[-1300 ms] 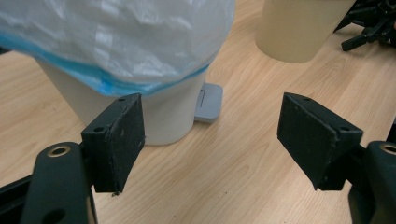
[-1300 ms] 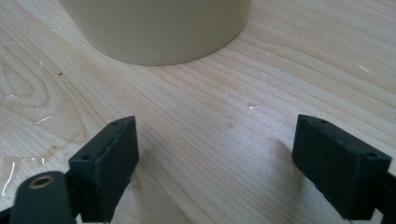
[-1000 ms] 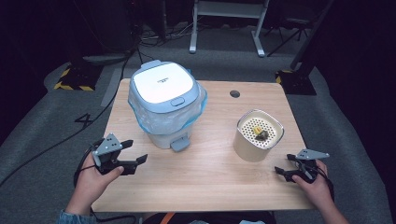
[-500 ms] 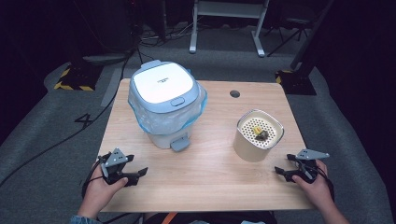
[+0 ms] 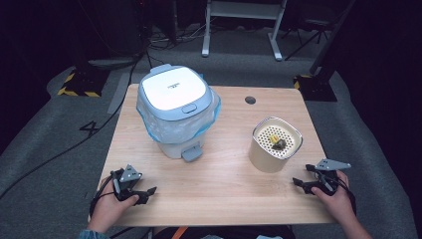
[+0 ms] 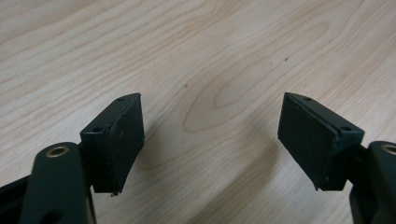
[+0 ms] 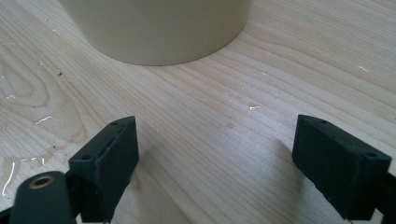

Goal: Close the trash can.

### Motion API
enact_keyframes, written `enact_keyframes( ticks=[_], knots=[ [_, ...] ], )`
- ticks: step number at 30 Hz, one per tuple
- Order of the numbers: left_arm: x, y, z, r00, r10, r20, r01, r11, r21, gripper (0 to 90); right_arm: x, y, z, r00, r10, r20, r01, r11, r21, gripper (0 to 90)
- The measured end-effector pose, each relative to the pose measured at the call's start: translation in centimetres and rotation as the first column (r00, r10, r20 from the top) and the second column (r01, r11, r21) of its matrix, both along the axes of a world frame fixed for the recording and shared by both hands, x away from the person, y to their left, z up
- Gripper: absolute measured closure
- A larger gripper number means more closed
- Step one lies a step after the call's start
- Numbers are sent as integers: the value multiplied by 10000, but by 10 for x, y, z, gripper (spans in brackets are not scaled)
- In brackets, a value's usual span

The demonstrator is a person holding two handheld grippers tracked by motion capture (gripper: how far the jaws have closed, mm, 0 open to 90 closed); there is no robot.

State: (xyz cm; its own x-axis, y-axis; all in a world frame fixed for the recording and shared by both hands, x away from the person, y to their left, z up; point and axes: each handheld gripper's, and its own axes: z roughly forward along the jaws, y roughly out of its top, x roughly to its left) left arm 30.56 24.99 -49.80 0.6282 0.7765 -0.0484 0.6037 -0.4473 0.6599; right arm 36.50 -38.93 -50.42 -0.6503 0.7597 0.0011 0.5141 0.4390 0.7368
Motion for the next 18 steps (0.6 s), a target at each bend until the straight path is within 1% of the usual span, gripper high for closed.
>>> enact_keyframes(
  ticks=[2,4,5,6,7,8,10,13,16,18],
  knots=[
    [0,1,-2,9998,26,182,-26,10000,16,222,0,0,0,10000,-1,1,1,10000,1,147],
    [-1,2,-3,9997,146,210,-145,9999,-89,222,0,0,0,10000,0,1,0,10000,-4,147],
    [-1,2,-4,9992,174,346,-175,9998,18,218,0,0,0,10000,-1,-1,1,10000,1,147],
    [-1,3,-6,9981,80,619,-83,10000,52,200,0,0,0,10000,-2,0,2,10000,1,147],
    [-1,2,-7,9982,289,523,-285,9996,-86,176,0,0,0,10000,-1,1,1,10000,1,147],
    [0,3,-7,9982,334,502,-332,9994,-48,164,0,0,0,10000,-3,4,3,10000,-4,147],
    [1,4,-7,9971,572,501,-569,9984,-75,155,0,0,0,10000,1,4,-1,10000,-6,147],
    [3,3,-7,9949,874,512,-875,9962,-8,149,0,0,0,10000,0,3,0,10000,-5,147],
    [3,2,-7,9934,1035,488,-1035,9946,-32,148,0,0,0,10000,-2,4,2,10000,-5,147],
    [3,2,-7,9932,1057,489,-1058,9944,-8,144,0,0,0,10000,-5,1,5,10000,-4,147]
  ],
)
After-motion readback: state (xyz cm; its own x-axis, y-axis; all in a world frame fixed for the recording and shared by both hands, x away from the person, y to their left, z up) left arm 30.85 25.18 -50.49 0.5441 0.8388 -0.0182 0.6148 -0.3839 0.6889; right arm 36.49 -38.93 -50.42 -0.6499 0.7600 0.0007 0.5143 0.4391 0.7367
